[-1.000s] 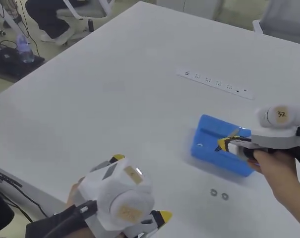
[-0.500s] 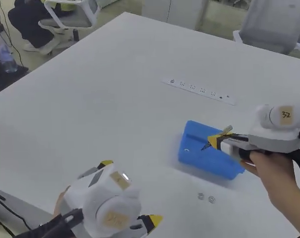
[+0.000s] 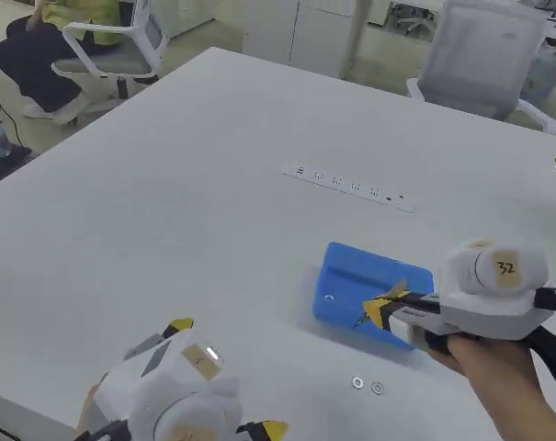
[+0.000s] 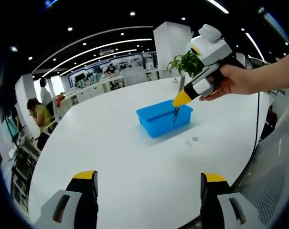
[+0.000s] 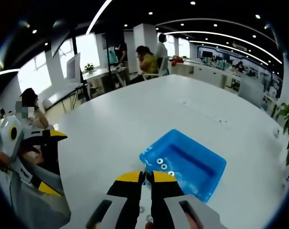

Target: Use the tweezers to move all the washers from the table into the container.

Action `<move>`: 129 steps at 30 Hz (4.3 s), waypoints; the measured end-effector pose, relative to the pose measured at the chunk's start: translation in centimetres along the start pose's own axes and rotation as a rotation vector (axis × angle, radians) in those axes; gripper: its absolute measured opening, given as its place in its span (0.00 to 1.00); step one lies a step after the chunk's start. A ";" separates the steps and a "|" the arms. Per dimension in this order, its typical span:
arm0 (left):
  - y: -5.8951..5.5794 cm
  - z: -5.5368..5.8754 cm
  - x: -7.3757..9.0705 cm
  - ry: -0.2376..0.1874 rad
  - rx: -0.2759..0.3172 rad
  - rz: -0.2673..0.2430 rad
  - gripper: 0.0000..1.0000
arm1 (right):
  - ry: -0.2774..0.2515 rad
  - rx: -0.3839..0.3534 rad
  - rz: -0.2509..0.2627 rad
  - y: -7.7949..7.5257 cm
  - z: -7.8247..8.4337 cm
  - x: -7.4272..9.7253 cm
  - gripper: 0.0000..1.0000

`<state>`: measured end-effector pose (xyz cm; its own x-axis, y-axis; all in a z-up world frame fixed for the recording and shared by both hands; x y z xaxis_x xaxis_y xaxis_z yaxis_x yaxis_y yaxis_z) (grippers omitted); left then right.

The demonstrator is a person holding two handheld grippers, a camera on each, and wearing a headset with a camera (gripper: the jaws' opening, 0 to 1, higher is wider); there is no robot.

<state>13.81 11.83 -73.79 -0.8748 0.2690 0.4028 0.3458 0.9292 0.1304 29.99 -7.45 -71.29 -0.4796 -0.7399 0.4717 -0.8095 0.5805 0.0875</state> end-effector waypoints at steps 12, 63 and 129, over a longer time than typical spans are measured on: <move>0.2 0.0 0.0 0.001 0.003 -0.016 0.90 | 0.022 -0.036 0.004 0.4 2.6 0.6 0.03; -0.1 -0.2 0.1 -0.027 0.017 0.014 0.94 | 0.089 -0.026 0.045 1.1 5.8 0.8 0.03; 0.0 -0.2 0.1 -0.034 0.021 0.004 0.92 | -0.040 0.003 0.023 1.3 -1.0 3.8 0.02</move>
<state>13.78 11.84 -73.55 -0.8848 0.2805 0.3722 0.3420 0.9333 0.1097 27.42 -9.18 -68.54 -0.5114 -0.7393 0.4381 -0.7990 0.5967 0.0745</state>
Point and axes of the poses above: the centre of the closed fingertips' face, and the gripper's own axes: x roughly backward along the fingers, y roughly to its left, z roughly out of its underside, the point moved 10 cm from there along x, roughly backward along the fingers, and after that the axes turned 11 degrees about -y, right-handed, at the moved point
